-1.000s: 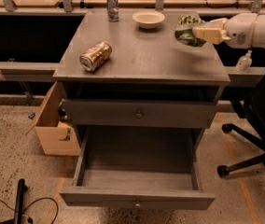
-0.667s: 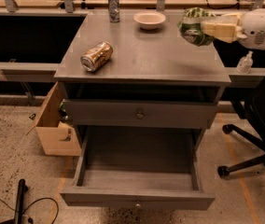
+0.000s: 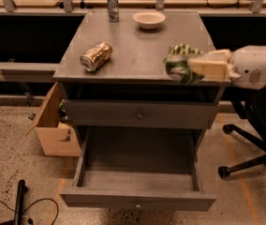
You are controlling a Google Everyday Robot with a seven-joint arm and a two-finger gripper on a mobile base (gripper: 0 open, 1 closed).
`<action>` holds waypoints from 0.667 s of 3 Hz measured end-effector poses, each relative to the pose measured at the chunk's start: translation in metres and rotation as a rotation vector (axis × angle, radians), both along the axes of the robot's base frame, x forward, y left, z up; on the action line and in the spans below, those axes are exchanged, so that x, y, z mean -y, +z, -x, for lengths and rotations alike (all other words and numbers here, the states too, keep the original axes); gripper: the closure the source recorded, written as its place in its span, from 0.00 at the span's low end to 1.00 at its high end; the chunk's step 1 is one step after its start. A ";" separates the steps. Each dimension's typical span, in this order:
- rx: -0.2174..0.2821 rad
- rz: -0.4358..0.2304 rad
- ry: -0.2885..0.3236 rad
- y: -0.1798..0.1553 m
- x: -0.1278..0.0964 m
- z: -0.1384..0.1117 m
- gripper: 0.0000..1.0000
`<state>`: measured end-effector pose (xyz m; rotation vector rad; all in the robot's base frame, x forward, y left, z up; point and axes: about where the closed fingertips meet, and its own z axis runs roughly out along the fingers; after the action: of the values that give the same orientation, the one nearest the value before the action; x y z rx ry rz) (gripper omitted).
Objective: Place green jalapeno chip bag into middle drawer
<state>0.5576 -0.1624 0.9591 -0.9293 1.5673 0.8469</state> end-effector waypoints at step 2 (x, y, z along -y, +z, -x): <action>-0.169 0.043 0.160 -0.110 -0.078 0.042 1.00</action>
Offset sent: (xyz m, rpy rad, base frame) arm -0.0602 0.1103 -0.1680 -0.1005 0.2286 0.2219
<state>0.5154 -0.0845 0.8491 -1.0466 1.6771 1.0300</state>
